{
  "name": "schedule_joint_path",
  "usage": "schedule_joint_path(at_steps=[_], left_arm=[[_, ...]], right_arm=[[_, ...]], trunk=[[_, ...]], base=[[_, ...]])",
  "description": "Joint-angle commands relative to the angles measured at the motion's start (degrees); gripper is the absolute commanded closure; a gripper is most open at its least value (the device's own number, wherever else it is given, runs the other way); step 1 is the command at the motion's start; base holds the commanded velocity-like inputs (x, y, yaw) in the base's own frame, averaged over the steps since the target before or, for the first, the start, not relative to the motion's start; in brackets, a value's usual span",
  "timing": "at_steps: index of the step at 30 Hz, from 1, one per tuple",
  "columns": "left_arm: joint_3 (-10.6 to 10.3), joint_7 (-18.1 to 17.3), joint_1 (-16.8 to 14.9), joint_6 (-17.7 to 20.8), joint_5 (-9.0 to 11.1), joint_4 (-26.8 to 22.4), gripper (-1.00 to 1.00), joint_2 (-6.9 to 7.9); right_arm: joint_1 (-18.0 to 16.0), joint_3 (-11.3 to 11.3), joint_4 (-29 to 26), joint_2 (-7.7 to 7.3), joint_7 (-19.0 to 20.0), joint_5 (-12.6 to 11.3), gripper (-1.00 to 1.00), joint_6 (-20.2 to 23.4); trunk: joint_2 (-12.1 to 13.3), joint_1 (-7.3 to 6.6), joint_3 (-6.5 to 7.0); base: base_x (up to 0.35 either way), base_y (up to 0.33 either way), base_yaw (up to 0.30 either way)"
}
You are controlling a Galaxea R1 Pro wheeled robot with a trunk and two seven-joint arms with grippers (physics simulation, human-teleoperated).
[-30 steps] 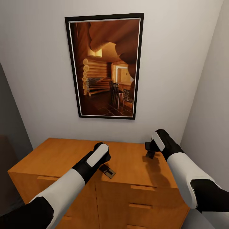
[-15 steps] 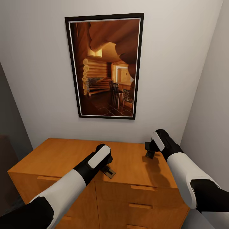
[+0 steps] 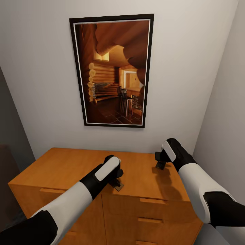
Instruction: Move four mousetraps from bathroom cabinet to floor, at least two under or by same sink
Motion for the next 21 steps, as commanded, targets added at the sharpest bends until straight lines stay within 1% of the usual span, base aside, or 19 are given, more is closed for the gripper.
schedule_joint_path(at_steps=[1,12,15,16,19,21], left_arm=[[-0.09,0.31,-0.07,0.7,0.14,-0.03,-1.0,0.0],[-0.23,0.33,-0.08,1.59,0.29,0.0,-1.0,0.0],[-1.43,0.32,-0.08,1.63,0.32,0.06,-1.0,0.0],[-2.12,0.31,-0.09,1.63,0.34,0.09,-1.0,0.0],[-3.04,0.31,-0.08,1.63,0.42,0.19,-1.0,0.0],[-3.29,0.31,-0.1,1.6,0.48,0.24,-1.0,0.0]], right_arm=[[-0.04,0.22,-0.06,-0.05,-0.53,-0.6,1.0,0.17],[-0.04,0.22,-0.06,-0.07,-0.53,-0.6,1.0,0.17],[-0.04,0.22,-0.06,-0.08,-0.53,-0.6,1.0,0.17],[-0.04,0.22,-0.06,-0.07,-0.53,-0.6,1.0,0.17],[-0.04,0.22,-0.06,-0.06,-0.53,-0.6,1.0,0.17],[-0.04,0.22,-0.06,-0.06,-0.53,-0.6,1.0,0.17]], trunk=[[-0.05,0.0,-0.08],[-0.05,0.0,-0.08],[-0.05,0.0,-0.08],[-0.05,0.0,-0.08],[-0.05,0.0,-0.08],[-0.05,0.0,-0.08]], base=[[0.0,0.0,0.0],[0.0,0.0,0.0],[0.0,0.0,0.0],[0.0,0.0,0.0],[0.0,0.0,0.0],[0.0,0.0,0.0]])
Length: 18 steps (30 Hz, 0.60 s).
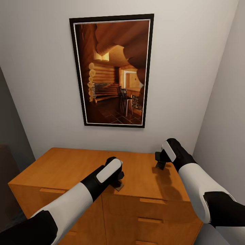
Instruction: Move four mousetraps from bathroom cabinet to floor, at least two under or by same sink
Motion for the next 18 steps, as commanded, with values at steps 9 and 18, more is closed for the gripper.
schedule_joint_path(at_steps=[9,18], left_arm=[[-0.52,0.3,-0.06,0.44,0.38,1.98,-1.0,0.0],[-0.6,0.22,-0.06,0.26,0.4,3.42,-1.0,0.0]], right_arm=[[-0.04,0.22,-0.06,-0.05,-0.51,-0.6,1.0,0.17],[-0.04,0.22,-0.06,-0.13,-0.44,-0.6,1.0,0.17]], trunk=[[-0.05,0.01,-0.08],[-0.05,0.01,-0.08]], base=[[0.0,0.0,0.0],[0.0,0.0,0.0]])
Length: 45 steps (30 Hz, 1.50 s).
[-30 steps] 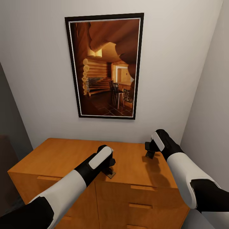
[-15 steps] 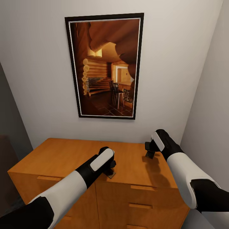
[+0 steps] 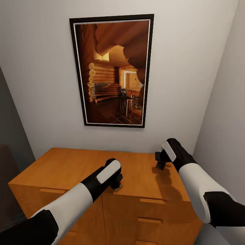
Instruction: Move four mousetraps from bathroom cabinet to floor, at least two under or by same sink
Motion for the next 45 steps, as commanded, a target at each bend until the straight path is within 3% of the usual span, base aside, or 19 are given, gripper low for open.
schedule_joint_path(at_steps=[1,20,21,39,43,45], left_arm=[[-0.1,0.36,-0.05,0.43,0.2,0.69,-1.0,0.0],[-0.13,0.36,-0.04,0.23,0.18,2.4,-1.0,0.0],[-0.13,0.36,-0.04,0.23,0.18,2.73,1.0,0.0],[-0.12,0.4,-0.04,0.05,0.13,4.54,1.0,0.0],[-0.16,0.97,-0.04,0.48,0.06,3.49,1.0,0.0],[-0.08,2.52,-0.09,2.57,0.16,0.47,1.0,0.0]], right_arm=[[-0.03,0.22,-0.06,-0.05,-0.52,-0.61,1.0,0.17],[-0.03,0.22,-0.06,-0.03,-0.52,-0.61,1.0,0.17],[-0.03,0.22,-0.06,-0.04,-0.52,-0.61,1.0,0.17],[-0.03,0.22,-0.06,-0.03,-0.52,-0.61,1.0,0.17],[-0.03,0.22,-0.06,-0.04,-0.52,-0.61,1.0,0.17],[-0.03,0.22,-0.06,-0.05,-0.52,-0.61,1.0,0.17]], trunk=[[-0.04,0.01,-0.09],[-0.04,0.01,-0.09],[-0.04,0.01,-0.09],[-0.04,0.01,-0.09],[-0.04,0.01,-0.09],[-0.04,0.01,-0.09]], base=[[0.0,0.0,0.0],[0.0,0.0,0.0],[0.0,0.0,0.0],[0.0,0.0,0.0],[0.0,0.0,0.0],[0.0,0.0,0.0]])
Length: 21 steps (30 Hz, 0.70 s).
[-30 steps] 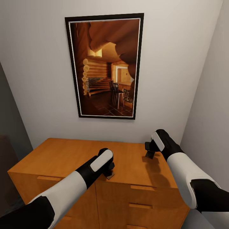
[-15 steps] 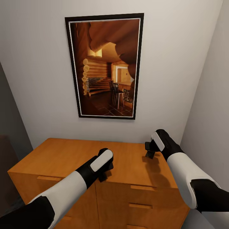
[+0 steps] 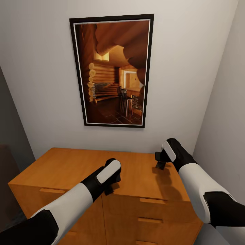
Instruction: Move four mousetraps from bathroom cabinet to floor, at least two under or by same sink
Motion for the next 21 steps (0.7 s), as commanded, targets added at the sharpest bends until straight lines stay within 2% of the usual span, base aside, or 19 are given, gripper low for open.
schedule_joint_path(at_steps=[1,2,3,4,5,7,9,11,14,21], left_arm=[[0.11,1.37,-0.05,4.12,0.18,-1.84,1.0,0.0],[0.51,2.06,-0.06,8.14,0.3,-4.66,1.0,0.0],[2.36,2.78,-0.13,14.41,0.28,-8.92,1.0,0.0],[4.71,3.06,-0.33,17.74,0.14,-11.46,1.0,0.0],[6.15,3.15,-0.49,19.1,0.09,-12.57,1.0,0.0],[12.36,3.37,-1.58,22.65,-0.18,-15.73,1.0,0.0],[16.59,3.43,-2.36,24.66,-0.41,-17.2,1.0,0.1],[18.13,3.44,-2.63,26.16,-0.49,-17.74,1.0,0.45],[19.3,3.47,-2.83,27.62,-0.53,-18.34,1.0,1.08],[19.76,3.62,-2.95,28.5,-0.56,-21.04,1.0,2.36]], right_arm=[[-0.04,0.22,-0.06,-0.09,-0.52,-0.62,1.0,0.17],[-0.04,0.22,-0.06,-0.11,-0.52,-0.62,1.0,0.17],[-0.04,0.22,-0.06,-0.13,-0.52,-0.62,1.0,0.17],[-0.04,0.22,-0.06,-0.13,-0.52,-0.62,1.0,0.17],[-0.04,0.22,-0.06,-0.14,-0.52,-0.62,1.0,0.17],[-0.04,0.22,-0.06,-0.14,-0.52,-0.62,1.0,0.17],[-0.04,0.22,-0.06,-0.15,-0.52,-0.62,1.0,0.17],[-0.04,0.22,-0.06,-0.15,-0.52,-0.62,1.0,0.17],[-0.04,0.22,-0.06,-0.1,-0.52,-0.62,1.0,0.17],[-0.04,0.22,-0.06,-0.06,-0.52,-0.62,1.0,0.17]], trunk=[[-0.04,0.01,-0.09],[-0.04,0.01,-0.09],[-0.04,0.01,-0.09],[-0.04,0.01,-0.09],[-0.04,0.01,-0.09],[-0.04,0.01,-0.09],[-0.04,0.01,-0.09],[-0.04,0.01,-0.09],[-0.04,0.01,-0.09],[-0.04,0.01,-0.09]], base=[[0.0,0.0,0.0],[0.0,0.0,0.0],[0.0,0.0,0.0],[0.0,0.0,0.0],[0.0,0.0,0.0],[0.0,0.0,0.0],[0.0,0.0,0.0],[0.0,0.0,0.0],[0.0,0.0,0.0],[0.0,0.0,0.0]])
